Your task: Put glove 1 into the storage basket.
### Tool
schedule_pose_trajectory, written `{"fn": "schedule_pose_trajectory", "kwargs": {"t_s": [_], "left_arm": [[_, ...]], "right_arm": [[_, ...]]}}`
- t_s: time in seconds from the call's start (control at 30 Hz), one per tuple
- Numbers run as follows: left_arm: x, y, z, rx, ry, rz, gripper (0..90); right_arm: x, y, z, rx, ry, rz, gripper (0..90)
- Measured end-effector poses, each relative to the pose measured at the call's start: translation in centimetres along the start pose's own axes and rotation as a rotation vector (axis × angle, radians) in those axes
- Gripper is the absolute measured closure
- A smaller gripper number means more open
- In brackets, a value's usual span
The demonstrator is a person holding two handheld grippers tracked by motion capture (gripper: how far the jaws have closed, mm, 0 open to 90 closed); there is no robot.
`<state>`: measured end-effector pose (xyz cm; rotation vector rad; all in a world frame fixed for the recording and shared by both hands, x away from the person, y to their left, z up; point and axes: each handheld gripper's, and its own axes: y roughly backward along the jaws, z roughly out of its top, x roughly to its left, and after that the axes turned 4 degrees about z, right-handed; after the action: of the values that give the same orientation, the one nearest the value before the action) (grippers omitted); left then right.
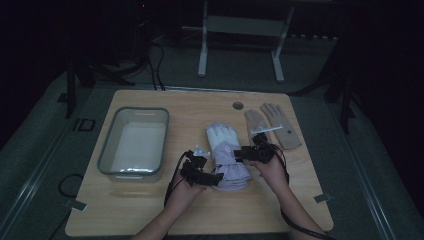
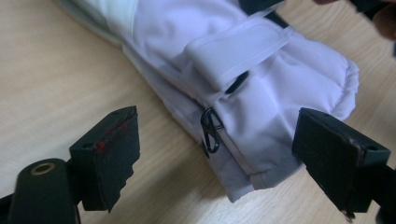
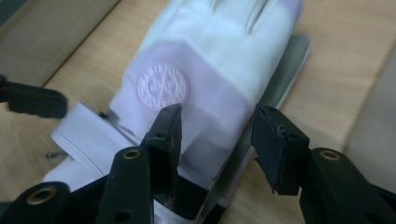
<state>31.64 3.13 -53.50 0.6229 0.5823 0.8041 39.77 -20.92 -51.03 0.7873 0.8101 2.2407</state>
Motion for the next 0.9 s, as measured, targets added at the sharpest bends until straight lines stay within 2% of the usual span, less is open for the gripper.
{"fn": "schedule_pose_trajectory", "kwargs": {"t_s": [0.03, 0.17, 0.27, 0.37, 0.4, 0.5, 0.57, 0.6, 0.73, 0.83, 0.9], "left_arm": [[0.0, -0.3, -0.2, 0.012, -0.005, 0.002, 15.4], [0.2, -1.3, -0.6, 0.044, 0.029, -0.009, 15.5], [0.3, -1.7, -1.0, 0.059, 0.053, -0.028, 19.9], [0.4, -2.1, -1.3, 0.066, 0.067, -0.050, 25.0], [0.4, -2.1, -1.3, 0.066, 0.067, -0.050, 28.8], [0.7, -2.4, -1.5, 0.071, 0.073, -0.094, 34.1], [0.8, -2.6, -1.6, 0.071, 0.079, -0.124, 40.1], [0.7, -2.7, -1.6, 0.067, 0.081, -0.135, 45.5], [0.8, -2.7, -1.8, 0.063, 0.091, -0.174, 56.5], [0.2, -2.4, -1.7, 0.056, 0.057, -0.150, 65.2], [0.2, -2.3, -1.5, 0.059, 0.060, -0.152, 69.4]], "right_arm": [[-0.2, -0.2, -0.2, 0.012, -0.012, 0.003, 52.1], [-0.7, -0.9, -1.0, 0.050, -0.067, 0.013, 49.2], [-1.1, -1.3, -1.2, 0.068, -0.101, 0.025, 47.4], [-1.6, -1.6, -1.4, 0.092, -0.166, 0.048, 43.6], [-1.6, -1.6, -1.4, 0.092, -0.166, 0.048, 43.6], [-2.0, -2.0, -1.8, 0.095, -0.210, 0.085, 44.6], [-2.3, -2.2, -2.1, 0.096, -0.224, 0.117, 50.9], [-2.3, -2.3, -2.2, 0.093, -0.224, 0.129, 53.9], [-2.1, -2.4, -2.2, 0.096, -0.174, 0.135, 62.7], [-2.0, -2.3, -2.2, 0.095, -0.159, 0.141, 69.3], [-1.8, -2.0, -2.1, 0.087, -0.151, 0.137, 72.3]]}}
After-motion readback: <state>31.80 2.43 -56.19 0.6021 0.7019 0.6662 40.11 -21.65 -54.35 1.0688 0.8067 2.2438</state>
